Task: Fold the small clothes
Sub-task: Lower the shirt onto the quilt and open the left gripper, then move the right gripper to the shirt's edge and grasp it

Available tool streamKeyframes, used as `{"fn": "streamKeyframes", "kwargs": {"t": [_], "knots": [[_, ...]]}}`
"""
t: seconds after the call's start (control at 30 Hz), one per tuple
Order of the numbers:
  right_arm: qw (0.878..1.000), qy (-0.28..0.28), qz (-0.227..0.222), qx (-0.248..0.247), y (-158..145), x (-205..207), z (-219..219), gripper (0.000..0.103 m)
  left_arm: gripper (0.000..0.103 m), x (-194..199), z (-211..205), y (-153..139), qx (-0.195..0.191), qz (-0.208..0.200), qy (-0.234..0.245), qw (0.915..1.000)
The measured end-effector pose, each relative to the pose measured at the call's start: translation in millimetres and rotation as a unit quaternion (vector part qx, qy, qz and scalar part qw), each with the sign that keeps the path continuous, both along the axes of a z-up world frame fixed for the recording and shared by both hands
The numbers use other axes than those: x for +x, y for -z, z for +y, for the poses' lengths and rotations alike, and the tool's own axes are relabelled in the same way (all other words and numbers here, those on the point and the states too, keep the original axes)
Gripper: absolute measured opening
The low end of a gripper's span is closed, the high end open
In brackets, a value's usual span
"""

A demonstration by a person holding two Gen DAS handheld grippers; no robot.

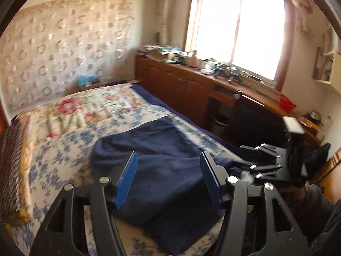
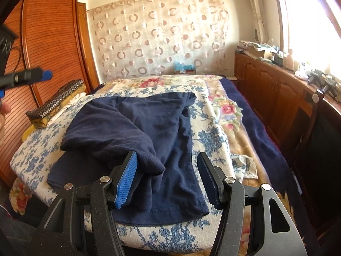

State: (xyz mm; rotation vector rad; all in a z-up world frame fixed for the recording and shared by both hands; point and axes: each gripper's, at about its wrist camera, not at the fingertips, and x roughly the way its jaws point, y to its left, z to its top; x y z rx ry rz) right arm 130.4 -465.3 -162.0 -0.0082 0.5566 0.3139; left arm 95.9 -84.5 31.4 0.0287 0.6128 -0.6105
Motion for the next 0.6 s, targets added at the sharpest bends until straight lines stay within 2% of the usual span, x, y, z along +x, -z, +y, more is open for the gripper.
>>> {"fn": "streamKeyframes", "kwargs": {"t": [0.3, 0.6], "knots": [[0.999, -0.026, -0.024, -0.014, -22, 9, 29, 0.06, 0.06, -11, 72, 42, 0.001, 0.027, -0.084, 0.9961], [0.997, -0.072, -0.025, -0.031, -28, 16, 75, 0.06, 0.06, -14, 114, 60, -0.001, 0.041, -0.136, 0.9899]]}}
